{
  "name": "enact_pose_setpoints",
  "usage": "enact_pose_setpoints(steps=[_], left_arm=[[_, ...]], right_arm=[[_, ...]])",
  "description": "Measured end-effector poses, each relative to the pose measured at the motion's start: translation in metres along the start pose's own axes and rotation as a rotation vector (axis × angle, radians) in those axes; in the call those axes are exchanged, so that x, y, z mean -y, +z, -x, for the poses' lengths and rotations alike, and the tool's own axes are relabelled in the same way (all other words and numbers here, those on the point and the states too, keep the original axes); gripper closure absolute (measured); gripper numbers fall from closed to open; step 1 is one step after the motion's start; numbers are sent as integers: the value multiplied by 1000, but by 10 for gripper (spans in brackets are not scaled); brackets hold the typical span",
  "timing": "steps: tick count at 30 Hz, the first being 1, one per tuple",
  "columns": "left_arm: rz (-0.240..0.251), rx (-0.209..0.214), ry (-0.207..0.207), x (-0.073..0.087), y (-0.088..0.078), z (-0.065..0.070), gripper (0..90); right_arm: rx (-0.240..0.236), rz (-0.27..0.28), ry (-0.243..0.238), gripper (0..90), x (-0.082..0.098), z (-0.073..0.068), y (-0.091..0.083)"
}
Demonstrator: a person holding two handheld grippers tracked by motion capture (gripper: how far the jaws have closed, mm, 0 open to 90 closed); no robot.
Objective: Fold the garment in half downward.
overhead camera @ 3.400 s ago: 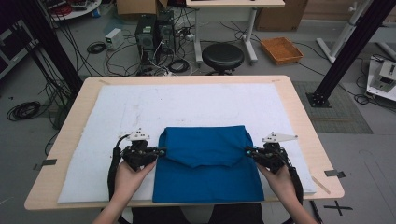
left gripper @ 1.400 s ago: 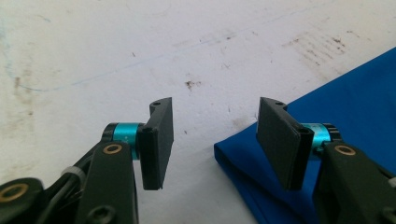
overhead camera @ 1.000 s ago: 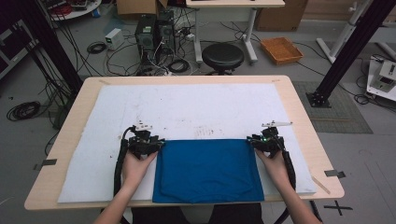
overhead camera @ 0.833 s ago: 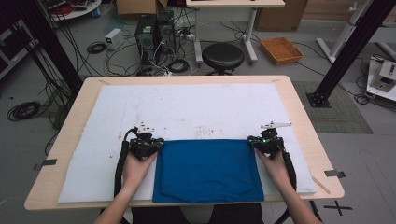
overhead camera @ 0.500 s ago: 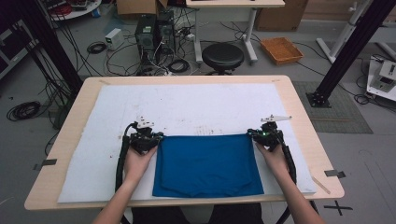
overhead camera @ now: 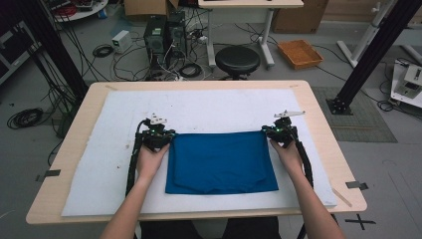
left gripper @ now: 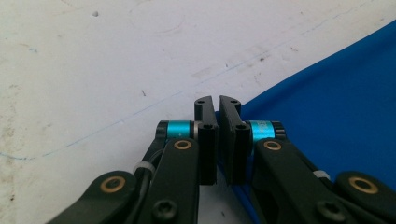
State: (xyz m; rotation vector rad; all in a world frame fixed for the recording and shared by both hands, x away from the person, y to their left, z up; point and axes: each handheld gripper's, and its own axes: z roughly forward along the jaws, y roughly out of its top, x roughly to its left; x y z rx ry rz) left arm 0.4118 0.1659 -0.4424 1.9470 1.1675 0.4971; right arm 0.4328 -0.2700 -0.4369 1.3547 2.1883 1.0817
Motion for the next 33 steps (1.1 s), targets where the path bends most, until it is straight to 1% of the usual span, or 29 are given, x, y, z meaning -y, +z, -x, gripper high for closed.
enact_pose_setpoints(steps=[2,3,4,5,7,9,10,12,15,17,20,22,24,26,29,30,32,33], left_arm=[[1,3,-6,1,1,0,854],[-1,2,-6,1,0,-1,844],[2,-8,-7,0,0,-1,816],[9,-20,-10,0,-1,0,741],[21,-30,-8,-1,-5,0,614],[42,-32,9,0,-13,1,547],[48,-29,21,0,-18,2,519],[76,-12,30,2,-29,4,457],[124,15,40,10,-48,8,398],[149,20,46,15,-59,12,380],[159,22,66,21,-72,17,338],[171,27,73,27,-80,19,329],[193,28,73,32,-88,21,319],[208,21,82,35,-95,20,319],[217,16,64,38,-101,15,318],[221,10,52,39,-101,13,318],[224,0,48,40,-100,9,318],[217,-6,46,41,-100,9,318]], right_arm=[[1,-2,-2,857,0,0,1],[2,2,-4,838,0,-1,0],[6,6,-3,817,0,-1,-1],[8,12,-9,785,-1,-2,-2],[21,11,-5,684,-1,-3,-4],[15,18,6,619,0,-4,-8],[11,33,-1,597,1,-4,-11],[5,53,6,536,4,-6,-19],[-10,88,5,506,11,-8,-34],[-22,111,-10,489,18,-10,-45],[-42,141,-25,472,27,-13,-61],[-39,159,-35,454,31,-14,-69],[-37,168,-42,431,35,-16,-76],[-31,181,-57,415,37,-16,-82],[-25,197,-38,386,39,-14,-88],[-23,202,-31,383,39,-13,-89],[-21,211,-17,381,41,-9,-90],[-24,213,-6,381,42,-8,-90]])
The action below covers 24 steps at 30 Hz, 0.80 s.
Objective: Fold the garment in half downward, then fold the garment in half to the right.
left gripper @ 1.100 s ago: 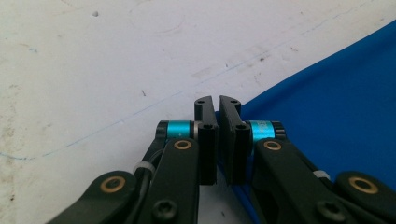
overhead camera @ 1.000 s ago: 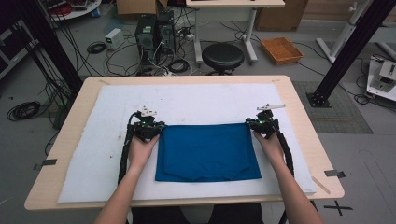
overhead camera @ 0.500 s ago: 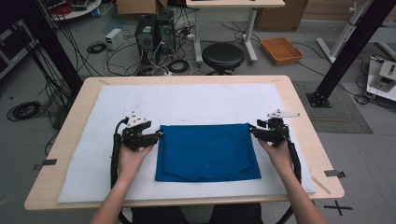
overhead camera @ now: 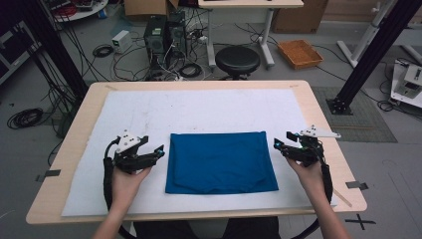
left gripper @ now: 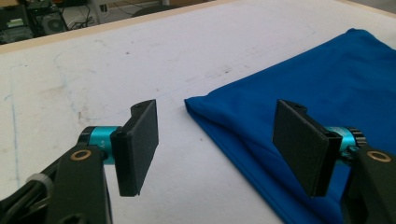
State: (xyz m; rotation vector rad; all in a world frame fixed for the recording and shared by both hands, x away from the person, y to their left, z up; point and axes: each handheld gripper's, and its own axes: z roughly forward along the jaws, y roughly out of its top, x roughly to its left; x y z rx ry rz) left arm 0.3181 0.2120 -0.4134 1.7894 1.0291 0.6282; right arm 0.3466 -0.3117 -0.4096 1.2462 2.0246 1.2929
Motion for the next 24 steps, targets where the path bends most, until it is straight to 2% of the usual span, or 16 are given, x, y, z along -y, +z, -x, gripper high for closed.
enact_pose_setpoints(steps=[7,11,17,24], left_arm=[[10,-1,19,-1,1,4,318],[3,16,33,-3,2,9,318],[8,26,9,-3,2,10,319],[-22,13,-37,-2,3,9,318]], right_arm=[[7,10,21,383,4,5,-2],[5,13,25,386,4,5,-3],[2,30,32,387,1,5,-5],[3,25,24,391,3,6,-4]])
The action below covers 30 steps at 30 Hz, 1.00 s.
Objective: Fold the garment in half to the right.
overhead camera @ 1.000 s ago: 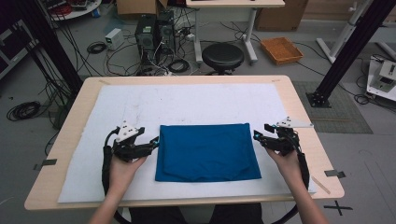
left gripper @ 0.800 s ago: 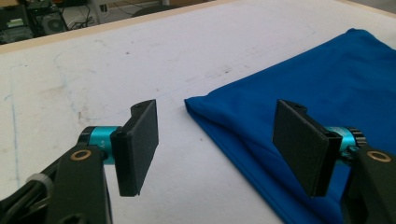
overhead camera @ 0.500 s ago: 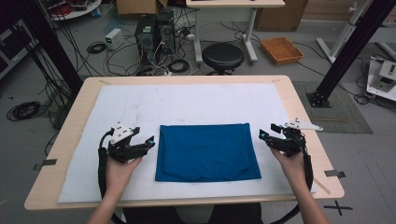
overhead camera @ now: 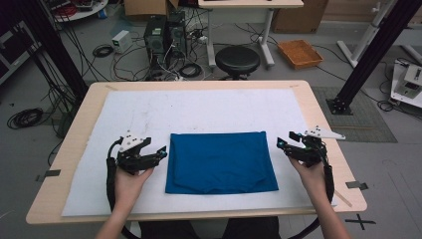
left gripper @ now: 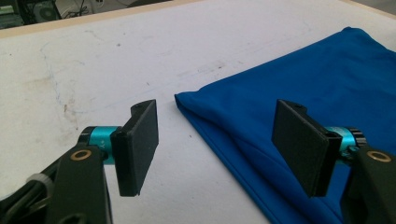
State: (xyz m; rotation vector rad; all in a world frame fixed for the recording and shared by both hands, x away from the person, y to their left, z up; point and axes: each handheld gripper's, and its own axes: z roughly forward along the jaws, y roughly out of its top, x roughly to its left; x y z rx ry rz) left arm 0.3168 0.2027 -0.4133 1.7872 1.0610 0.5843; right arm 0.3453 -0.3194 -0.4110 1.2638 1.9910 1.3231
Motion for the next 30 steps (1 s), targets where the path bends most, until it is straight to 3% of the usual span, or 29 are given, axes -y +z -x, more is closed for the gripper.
enact_pose_setpoints(steps=[10,17,24,27,30], left_arm=[[-29,34,-24,8,-14,10,310],[-50,60,-76,21,-29,16,310],[-116,89,-179,38,-32,20,348],[-150,125,-243,46,-31,21,355],[-187,167,-296,52,-28,22,422]], right_arm=[[10,6,10,393,1,4,-4],[14,11,5,394,2,5,-5],[15,6,-2,396,2,3,-4],[14,8,-11,396,2,2,-3],[12,4,-10,396,2,2,-2]])
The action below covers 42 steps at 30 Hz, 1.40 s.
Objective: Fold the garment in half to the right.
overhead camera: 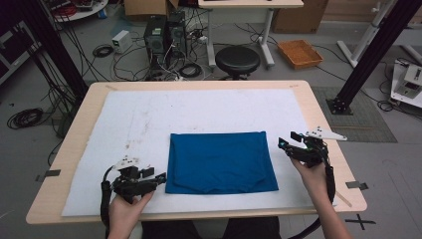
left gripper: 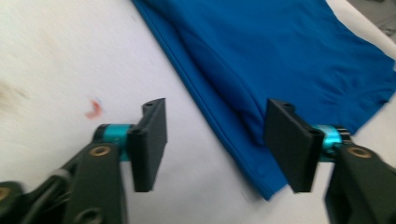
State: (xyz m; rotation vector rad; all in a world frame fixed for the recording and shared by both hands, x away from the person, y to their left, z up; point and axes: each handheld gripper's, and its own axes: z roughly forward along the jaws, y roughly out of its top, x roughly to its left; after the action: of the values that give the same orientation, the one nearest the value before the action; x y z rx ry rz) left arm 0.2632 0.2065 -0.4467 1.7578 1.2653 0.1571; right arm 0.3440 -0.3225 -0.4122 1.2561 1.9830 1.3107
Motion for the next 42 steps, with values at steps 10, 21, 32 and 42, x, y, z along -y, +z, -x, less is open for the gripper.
enact_pose_setpoints(steps=[10,21,32,42], left_arm=[[-5,66,-136,4,13,3,422],[-13,-7,-92,-1,28,21,492],[-9,-126,18,1,34,37,717],[-5,-139,46,2,35,39,734]], right_arm=[[-10,-4,-16,397,0,-5,2],[-62,-2,-68,397,-12,-34,15],[-187,-25,-121,436,-50,-100,66],[-270,-171,-187,520,-80,-191,163]])
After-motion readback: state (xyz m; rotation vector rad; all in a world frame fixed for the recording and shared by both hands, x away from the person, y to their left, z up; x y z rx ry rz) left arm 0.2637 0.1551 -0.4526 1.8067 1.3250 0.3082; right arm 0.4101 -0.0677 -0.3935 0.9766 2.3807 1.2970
